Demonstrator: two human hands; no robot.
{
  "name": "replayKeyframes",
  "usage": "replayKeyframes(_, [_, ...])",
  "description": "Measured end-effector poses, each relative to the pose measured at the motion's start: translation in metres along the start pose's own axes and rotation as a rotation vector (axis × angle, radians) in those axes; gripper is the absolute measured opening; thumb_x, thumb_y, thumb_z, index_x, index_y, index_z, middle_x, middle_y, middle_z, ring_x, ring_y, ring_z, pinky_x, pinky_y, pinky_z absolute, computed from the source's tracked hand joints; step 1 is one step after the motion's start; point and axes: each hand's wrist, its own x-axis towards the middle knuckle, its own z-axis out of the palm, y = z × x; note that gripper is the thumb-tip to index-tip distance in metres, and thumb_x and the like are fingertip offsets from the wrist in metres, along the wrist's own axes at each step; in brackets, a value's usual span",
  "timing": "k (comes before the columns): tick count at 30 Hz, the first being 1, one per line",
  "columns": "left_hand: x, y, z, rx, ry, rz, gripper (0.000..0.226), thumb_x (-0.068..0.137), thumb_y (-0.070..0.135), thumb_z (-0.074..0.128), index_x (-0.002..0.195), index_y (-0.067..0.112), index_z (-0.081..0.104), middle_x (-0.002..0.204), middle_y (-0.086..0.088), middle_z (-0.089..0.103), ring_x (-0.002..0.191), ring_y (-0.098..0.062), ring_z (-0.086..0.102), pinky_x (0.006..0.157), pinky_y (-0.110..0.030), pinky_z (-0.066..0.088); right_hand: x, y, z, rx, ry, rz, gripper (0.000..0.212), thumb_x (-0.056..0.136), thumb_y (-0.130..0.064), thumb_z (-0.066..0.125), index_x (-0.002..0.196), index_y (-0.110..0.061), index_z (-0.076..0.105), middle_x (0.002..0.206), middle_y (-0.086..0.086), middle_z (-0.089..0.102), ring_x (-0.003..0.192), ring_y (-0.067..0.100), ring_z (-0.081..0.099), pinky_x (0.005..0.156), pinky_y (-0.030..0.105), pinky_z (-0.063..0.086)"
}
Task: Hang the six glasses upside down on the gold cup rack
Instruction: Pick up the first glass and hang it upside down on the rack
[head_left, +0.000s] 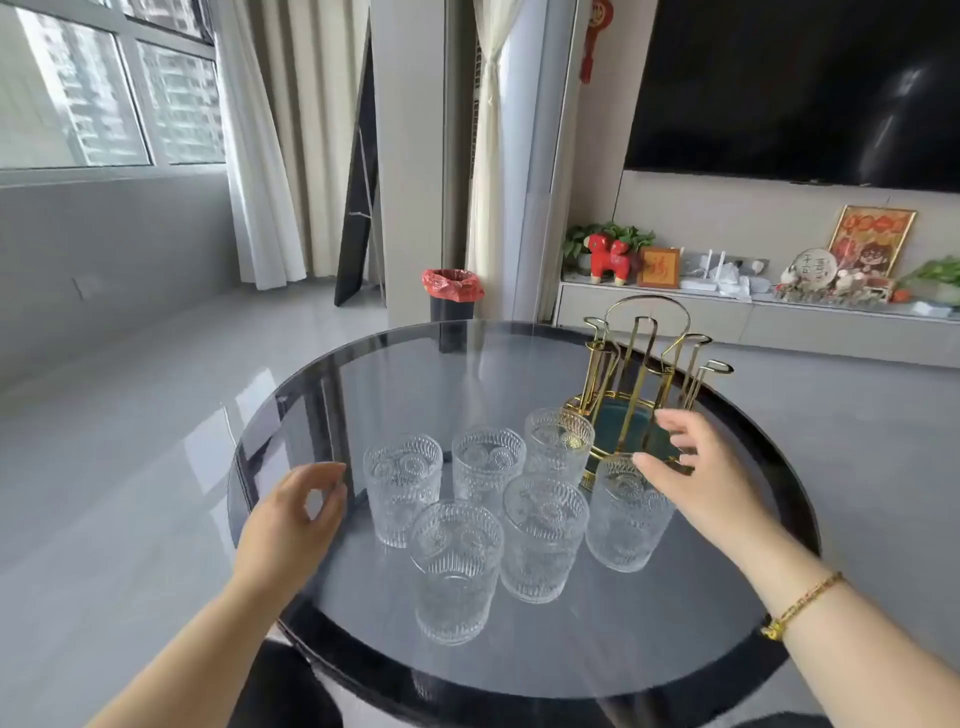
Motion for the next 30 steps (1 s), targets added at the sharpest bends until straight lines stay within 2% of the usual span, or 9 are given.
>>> replayKeyframes(4, [-0.007, -0.009, 0.011, 0.035, -0.014, -0.052, 0.038, 0.085, 0.024, 0.055, 0.122, 0.020, 0.048, 0.126, -0.006, 0.057, 0.113, -0.029, 0.052, 0.086, -0.039, 0.040, -0.018, 0.023, 0.008, 0.132, 0.072, 0.083, 0.072, 0.073, -0.017, 0.068, 0.133, -0.018, 0.028, 0.141, 0.007, 0.034, 0.122, 0.021, 0.037, 0.096, 0.031, 0.031])
replayKeyframes(7, [0.000, -0.018, 0.020, -0.043, -0.055, -0.105, 0.042, 0.089, 0.031, 0.045, 0.130, 0.022, 0.040, 0.131, -0.012, 0.052, 0.119, -0.031, 0.048, 0.090, -0.041, 0.037, -0.025, 0.050, 0.018, 0.221, -0.009, 0.177, 0.083, 0.073, -0.022, 0.068, 0.137, -0.023, 0.015, 0.146, 0.005, 0.028, 0.128, 0.020, 0.033, 0.101, 0.031, 0.028])
replayKeyframes(10, [0.017, -0.021, 0.027, -0.024, -0.112, -0.087, 0.042, 0.091, 0.030, 0.038, 0.133, 0.020, 0.037, 0.138, -0.011, 0.047, 0.126, -0.030, 0.043, 0.100, -0.044, 0.034, -0.027, 0.072, 0.032, 0.248, -0.120, 0.241, 0.090, 0.071, -0.026, 0.070, 0.138, -0.029, 0.009, 0.147, 0.002, 0.025, 0.130, 0.016, 0.029, 0.103, 0.032, 0.026])
replayKeyframes(12, [0.032, -0.023, 0.033, 0.012, -0.145, -0.099, 0.042, 0.093, 0.029, 0.036, 0.133, 0.018, 0.037, 0.140, -0.010, 0.045, 0.126, -0.031, 0.042, 0.102, -0.044, 0.033, -0.026, 0.081, 0.043, 0.250, -0.165, 0.274, 0.093, 0.068, -0.026, 0.072, 0.137, -0.031, 0.009, 0.145, 0.000, 0.027, 0.129, 0.014, 0.029, 0.104, 0.033, 0.026])
replayKeyframes(15, [0.053, -0.027, 0.042, 0.079, -0.205, -0.113, 0.040, 0.094, 0.024, 0.033, 0.134, 0.018, 0.036, 0.140, -0.013, 0.044, 0.126, -0.031, 0.042, 0.100, -0.042, 0.033, -0.018, 0.087, 0.057, 0.281, -0.170, 0.291, 0.093, 0.064, -0.023, 0.076, 0.134, -0.032, 0.016, 0.132, -0.005, 0.039, 0.115, 0.008, 0.036, 0.097, 0.028, 0.029])
replayKeyframes(20, [0.085, -0.036, 0.058, 0.254, -0.318, -0.076, 0.053, 0.087, 0.000, 0.036, 0.136, 0.019, 0.032, 0.147, -0.007, 0.034, 0.133, -0.029, 0.032, 0.109, -0.042, 0.024, -0.007, 0.094, 0.070, 0.225, -0.116, 0.289, 0.095, 0.056, -0.023, 0.081, 0.131, -0.029, 0.022, 0.119, -0.013, 0.043, 0.109, 0.009, 0.041, 0.093, 0.029, 0.034])
replayKeyframes(23, [0.105, -0.044, 0.068, 0.366, -0.397, 0.002, 0.053, 0.089, 0.014, 0.046, 0.138, 0.023, 0.026, 0.149, -0.003, 0.029, 0.137, -0.022, 0.026, 0.113, -0.041, 0.015, -0.003, 0.097, 0.072, 0.178, -0.105, 0.301, 0.096, 0.054, -0.030, 0.081, 0.131, -0.030, 0.023, 0.115, -0.016, 0.043, 0.107, 0.010, 0.041, 0.093, 0.033, 0.038])
replayKeyframes(26, [0.123, -0.053, 0.078, 0.452, -0.433, 0.019, 0.048, 0.093, 0.038, 0.033, 0.138, 0.025, 0.025, 0.151, 0.000, 0.024, 0.140, -0.017, 0.019, 0.115, -0.039, 0.010, 0.000, 0.098, 0.073, 0.162, -0.089, 0.294, 0.093, 0.054, -0.033, 0.081, 0.128, -0.033, 0.025, 0.113, -0.018, 0.044, 0.106, 0.009, 0.042, 0.092, 0.031, 0.037])
replayKeyframes(30, [0.140, -0.061, 0.087, 0.552, -0.480, 0.032, 0.051, 0.092, 0.048, 0.023, 0.139, 0.029, 0.022, 0.154, 0.001, 0.014, 0.142, -0.016, 0.008, 0.117, -0.039, 0.003, 0.007, 0.095, 0.073, 0.179, -0.074, 0.305, 0.080, 0.054, -0.030, 0.082, 0.119, -0.033, 0.035, 0.105, -0.027, 0.045, 0.100, 0.005, 0.045, 0.088, 0.028, 0.035])
